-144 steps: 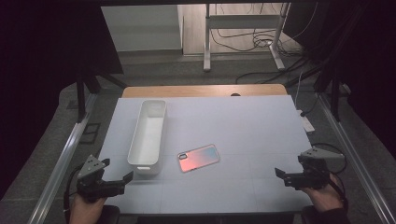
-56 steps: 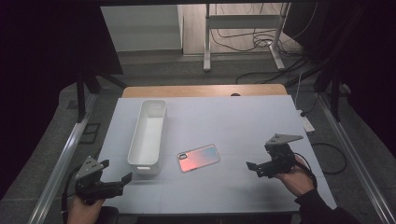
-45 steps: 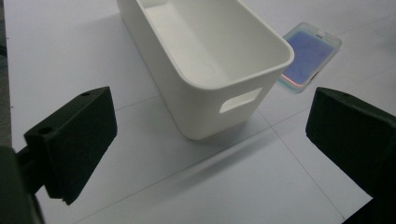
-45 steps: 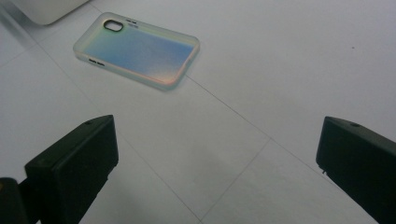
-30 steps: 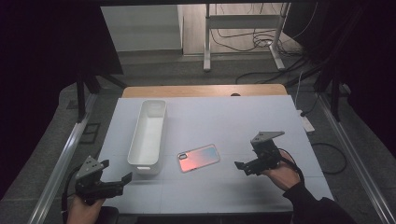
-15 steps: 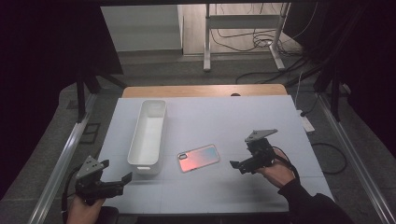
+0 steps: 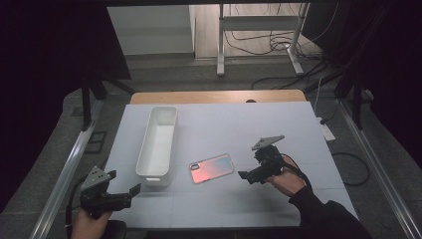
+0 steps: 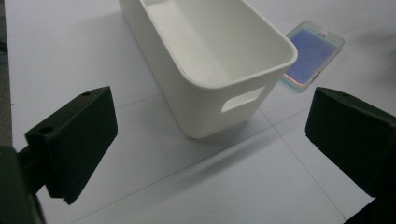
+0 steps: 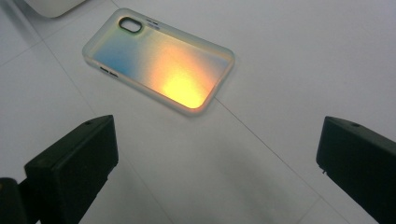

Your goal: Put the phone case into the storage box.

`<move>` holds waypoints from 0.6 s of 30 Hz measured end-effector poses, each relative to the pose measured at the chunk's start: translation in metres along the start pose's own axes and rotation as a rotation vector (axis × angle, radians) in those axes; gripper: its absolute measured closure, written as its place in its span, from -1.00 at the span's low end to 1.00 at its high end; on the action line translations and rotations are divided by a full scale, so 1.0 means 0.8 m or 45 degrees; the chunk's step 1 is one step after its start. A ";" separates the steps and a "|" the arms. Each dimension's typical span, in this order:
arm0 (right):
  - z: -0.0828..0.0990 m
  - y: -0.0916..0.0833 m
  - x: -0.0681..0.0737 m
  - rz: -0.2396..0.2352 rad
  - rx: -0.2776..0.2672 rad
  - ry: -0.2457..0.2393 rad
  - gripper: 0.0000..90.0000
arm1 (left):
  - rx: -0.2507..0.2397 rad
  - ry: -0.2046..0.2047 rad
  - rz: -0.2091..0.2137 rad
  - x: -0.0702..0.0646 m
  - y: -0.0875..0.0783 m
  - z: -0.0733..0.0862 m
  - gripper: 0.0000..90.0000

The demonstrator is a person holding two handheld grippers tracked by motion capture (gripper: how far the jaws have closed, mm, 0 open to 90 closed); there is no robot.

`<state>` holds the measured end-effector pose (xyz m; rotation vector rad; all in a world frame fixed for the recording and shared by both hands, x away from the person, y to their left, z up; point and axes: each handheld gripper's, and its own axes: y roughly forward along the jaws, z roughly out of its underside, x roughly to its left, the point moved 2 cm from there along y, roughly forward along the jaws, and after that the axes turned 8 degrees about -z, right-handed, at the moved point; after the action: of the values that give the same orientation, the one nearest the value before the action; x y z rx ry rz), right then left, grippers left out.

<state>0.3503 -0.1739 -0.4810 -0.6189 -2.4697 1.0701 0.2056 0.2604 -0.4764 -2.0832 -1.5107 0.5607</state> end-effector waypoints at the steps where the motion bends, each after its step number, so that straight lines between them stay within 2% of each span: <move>1: 0.000 0.000 0.000 0.000 0.000 0.000 -1.00 | 0.001 0.000 -0.001 0.000 0.000 0.000 -0.93; 7: -0.008 0.011 0.003 0.004 0.016 -0.016 -1.00 | -0.001 -0.004 0.003 0.001 0.000 0.000 -0.93; 18: -0.024 0.039 0.008 0.011 0.099 -0.044 -1.00 | -0.005 -0.010 0.011 0.002 0.000 0.000 -0.92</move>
<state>0.3619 -0.1401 -0.4910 -0.5921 -2.4437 1.1835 0.2059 0.2616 -0.4765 -2.0936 -1.5090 0.5704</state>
